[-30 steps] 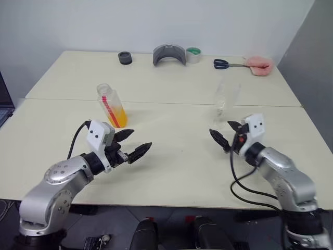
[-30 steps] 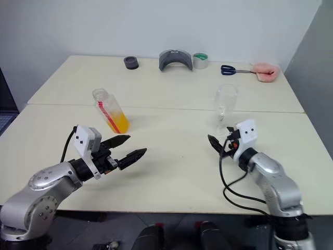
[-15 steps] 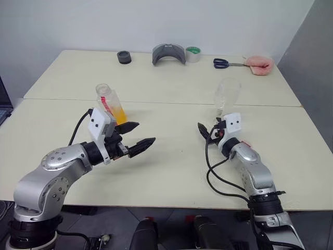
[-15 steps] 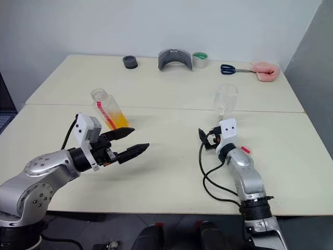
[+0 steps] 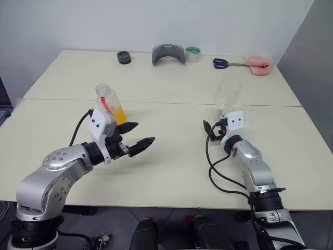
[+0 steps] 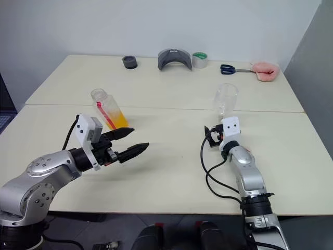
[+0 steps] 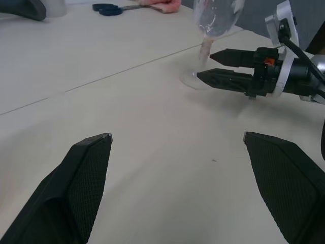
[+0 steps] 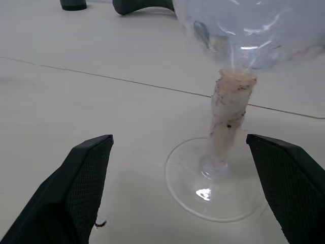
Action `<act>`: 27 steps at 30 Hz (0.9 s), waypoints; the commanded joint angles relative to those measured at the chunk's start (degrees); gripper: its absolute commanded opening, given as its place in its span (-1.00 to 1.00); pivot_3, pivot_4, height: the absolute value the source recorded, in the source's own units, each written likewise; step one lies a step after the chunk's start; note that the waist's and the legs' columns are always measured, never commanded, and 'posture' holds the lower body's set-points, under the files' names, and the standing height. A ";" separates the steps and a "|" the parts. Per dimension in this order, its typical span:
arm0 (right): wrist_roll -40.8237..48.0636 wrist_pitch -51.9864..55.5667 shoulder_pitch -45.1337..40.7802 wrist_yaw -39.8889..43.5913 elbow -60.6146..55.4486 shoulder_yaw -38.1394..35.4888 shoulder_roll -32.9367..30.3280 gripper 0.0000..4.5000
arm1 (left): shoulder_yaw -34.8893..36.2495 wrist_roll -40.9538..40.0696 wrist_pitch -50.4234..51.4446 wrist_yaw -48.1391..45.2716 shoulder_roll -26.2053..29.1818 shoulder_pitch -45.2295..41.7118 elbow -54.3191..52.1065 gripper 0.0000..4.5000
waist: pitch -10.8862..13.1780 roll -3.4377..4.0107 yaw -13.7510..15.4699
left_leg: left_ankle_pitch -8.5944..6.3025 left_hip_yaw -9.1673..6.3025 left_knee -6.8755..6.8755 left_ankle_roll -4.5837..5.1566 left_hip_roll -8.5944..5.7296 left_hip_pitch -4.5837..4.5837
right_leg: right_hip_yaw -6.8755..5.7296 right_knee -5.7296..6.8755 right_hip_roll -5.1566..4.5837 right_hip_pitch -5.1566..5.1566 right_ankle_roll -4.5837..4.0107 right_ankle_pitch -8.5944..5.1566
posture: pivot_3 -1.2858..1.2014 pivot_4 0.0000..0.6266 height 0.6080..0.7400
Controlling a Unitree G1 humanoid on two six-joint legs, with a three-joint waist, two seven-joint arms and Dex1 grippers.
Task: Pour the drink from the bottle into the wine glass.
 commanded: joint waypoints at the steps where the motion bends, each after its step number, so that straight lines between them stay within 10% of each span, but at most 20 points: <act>1: -0.40 -0.91 -2.65 -1.24 0.99 -1.89 0.16 1.00 | 0.45 0.00 -1.32 -0.61 0.33 -1.50 -0.08 0.98 | 0.00 0.00 -0.02 | 0.00 0.00 0.00 0.00 0.00 0.00 | 0.00 0.00 0.00 0.00 0.00 0.00 | 0.03 -0.52 1.00; 13: 0.69 -7.04 -10.94 -4.86 15.34 -6.32 4.18 1.00 | 0.22 0.44 -1.89 -1.27 -0.07 -2.99 0.91 0.98 | 0.00 0.00 -0.09 | 0.00 0.01 -0.02 0.00 0.00 0.00 | 0.00 0.01 -0.01 -0.01 -0.01 0.01 | 0.03 -0.52 1.00; 27: 0.03 -11.72 -11.46 0.36 13.78 -3.82 3.55 -0.93 | 0.60 0.70 -2.62 -1.01 0.04 -0.57 -0.84 1.00 | 0.01 0.01 -0.10 | 0.00 0.01 -0.02 0.00 0.00 0.00 | 0.00 0.01 -0.01 -0.01 -0.01 0.01 | 0.03 -0.52 1.00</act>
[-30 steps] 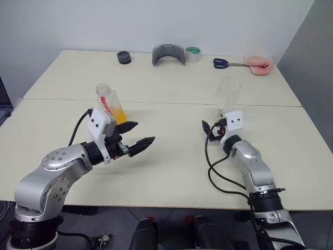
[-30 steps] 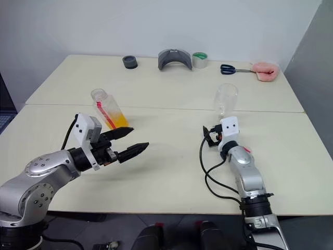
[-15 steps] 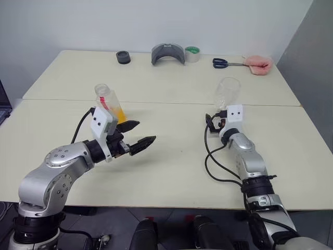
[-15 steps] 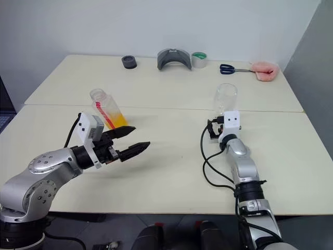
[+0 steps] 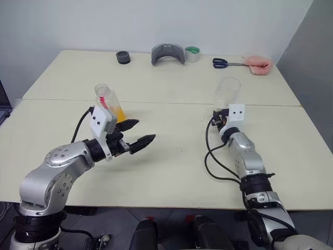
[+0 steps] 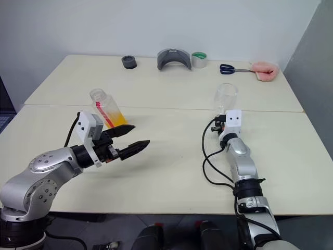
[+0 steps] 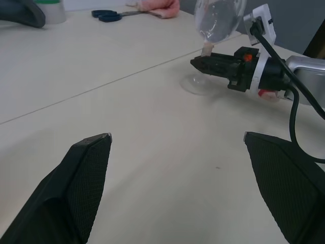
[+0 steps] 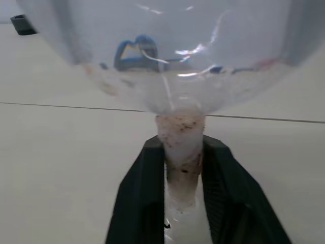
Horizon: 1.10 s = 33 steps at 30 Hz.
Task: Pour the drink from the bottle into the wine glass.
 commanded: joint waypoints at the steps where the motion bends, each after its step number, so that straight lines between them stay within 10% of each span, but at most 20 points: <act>1: -0.32 -3.10 -2.40 4.49 -2.97 2.63 0.06 -0.94 | 1.20 0.10 -1.62 -0.52 0.72 1.21 -2.78 1.00 | 0.00 0.00 -0.06 | 0.00 0.00 0.00 0.00 0.00 0.00 | 0.00 0.00 0.00 0.00 0.00 0.00 | 0.03 -0.52 1.00; 10: -0.57 -3.36 -8.15 20.97 3.65 12.33 4.03 -0.94 | 10.99 2.05 -6.24 2.94 -1.88 18.53 -9.77 1.00 | 0.03 0.04 -1.40 | 0.00 -0.03 -0.08 0.00 0.06 0.03 | -0.01 0.04 -0.04 -0.03 -0.03 -0.01 | 0.03 -0.52 1.00; 26: -4.73 -14.72 -22.41 21.50 33.01 10.46 7.19 -0.94 | 15.18 1.49 -9.34 9.61 -8.20 30.32 -17.80 1.00 | 0.02 0.02 -1.24 | 0.00 -0.02 -0.04 0.00 -0.02 0.02 | -0.04 0.01 -0.16 0.00 -0.03 -0.01 | 0.03 -0.52 1.00; 33: -4.73 -15.87 -20.14 23.24 31.58 9.17 6.60 0.14 | 14.76 0.92 -8.77 9.18 -6.85 28.16 -16.26 1.00 | 0.02 0.02 -1.33 | 0.00 -0.04 -0.03 0.00 -0.03 0.02 | -0.06 0.02 -0.16 0.00 -0.04 -0.01 | 0.03 -0.52 1.00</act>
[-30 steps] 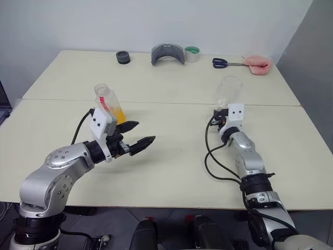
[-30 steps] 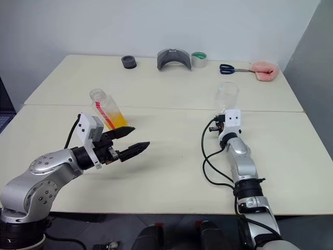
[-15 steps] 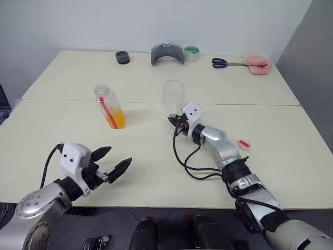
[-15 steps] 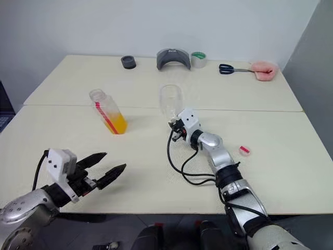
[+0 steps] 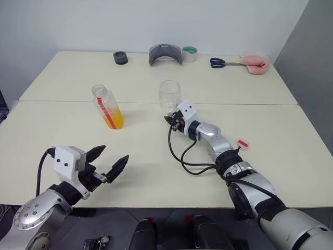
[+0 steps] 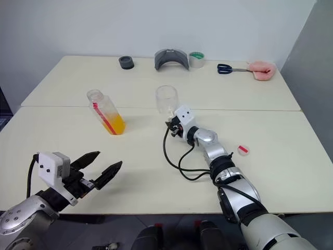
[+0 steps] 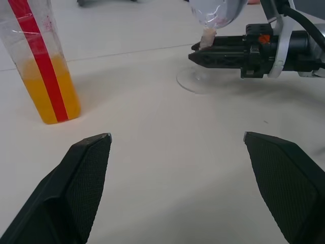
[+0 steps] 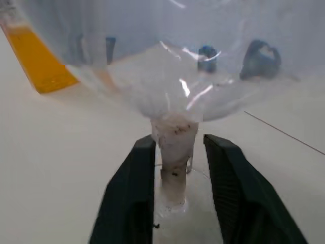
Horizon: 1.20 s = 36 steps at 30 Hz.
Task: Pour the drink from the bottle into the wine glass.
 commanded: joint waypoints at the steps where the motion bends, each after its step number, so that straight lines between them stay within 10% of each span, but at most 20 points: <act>1: 1.11 -0.76 1.91 1.61 -3.55 -1.13 -0.62 0.30 | 0.08 -0.71 -0.82 -0.16 1.10 -2.01 -0.72 1.00 | 0.00 0.00 0.01 | 0.00 -0.01 0.00 0.00 0.00 0.00 | -0.01 0.00 0.00 0.00 0.00 0.00 | 0.03 -0.52 1.00; 6: 2.84 4.22 13.84 8.27 -21.45 0.66 -4.61 1.00 | 0.10 -0.40 -1.21 -2.04 2.12 -2.37 1.32 1.00 | 0.00 0.00 0.28 | 0.00 -0.02 -0.02 0.00 -0.04 -0.01 | -0.01 -0.02 -0.01 0.03 0.00 0.00 | 0.03 -0.52 1.00; 17: 32.69 42.50 30.91 23.11 -79.51 -5.40 -28.35 1.00 | 3.14 1.39 -2.50 5.14 -1.35 -6.99 5.82 1.00 | 0.03 0.05 0.88 | 0.00 -0.05 0.03 0.00 0.05 0.07 | 0.03 -0.01 0.09 0.06 0.27 -0.16 | 0.03 -0.52 1.00; 36: 50.54 56.80 18.47 19.78 -82.77 -10.21 -35.17 1.00 | 0.07 8.14 -9.18 8.90 -1.77 -22.43 21.37 1.00 | -0.01 -0.03 1.43 | 0.00 -0.01 0.06 0.00 0.01 -0.02 | 0.01 -0.10 0.16 0.05 0.05 -0.02 | 0.03 -0.52 1.00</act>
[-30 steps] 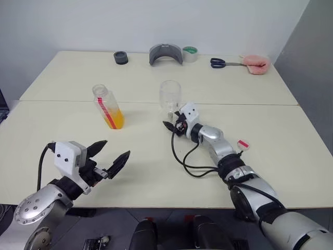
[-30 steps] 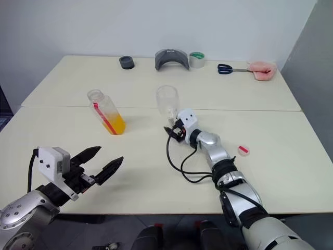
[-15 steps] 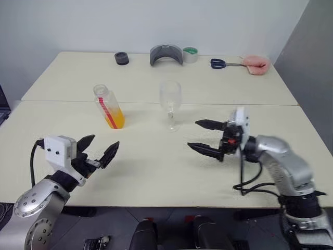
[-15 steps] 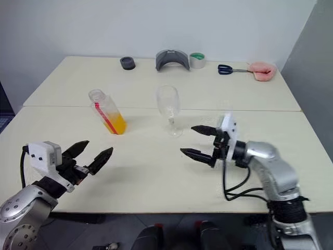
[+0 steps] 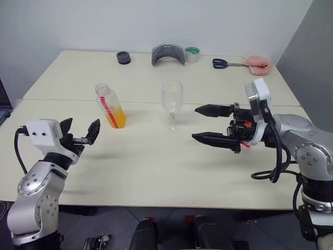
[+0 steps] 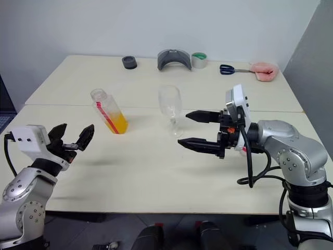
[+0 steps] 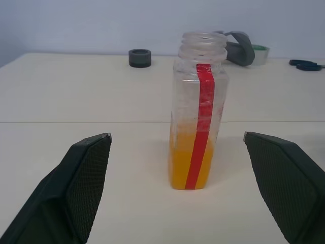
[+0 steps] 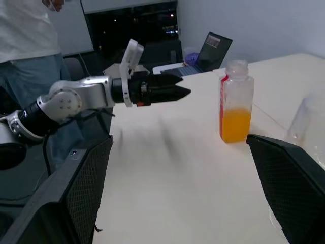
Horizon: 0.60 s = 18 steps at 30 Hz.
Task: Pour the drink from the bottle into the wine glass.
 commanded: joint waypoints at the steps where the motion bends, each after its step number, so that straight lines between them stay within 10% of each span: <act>1: 2.05 0.12 -1.32 -1.04 -1.63 -1.27 0.09 1.00 | -1.29 1.20 -2.26 -2.17 1.53 -2.22 1.78 1.00 | 0.00 0.00 0.03 | 0.00 -0.01 0.00 0.00 0.00 -0.01 | -0.01 -0.01 0.00 0.00 0.00 0.00 | 0.03 -0.52 1.00; 18: 0.73 -1.95 -0.63 -5.58 -3.50 -1.43 0.31 1.00 | -6.01 6.02 -8.82 -8.11 2.51 -13.02 15.87 1.00 | 0.00 0.00 0.03 | 0.00 -0.01 -0.01 0.00 0.01 -0.03 | -0.03 -0.01 0.00 -0.02 0.00 0.00 | 0.03 -0.52 1.00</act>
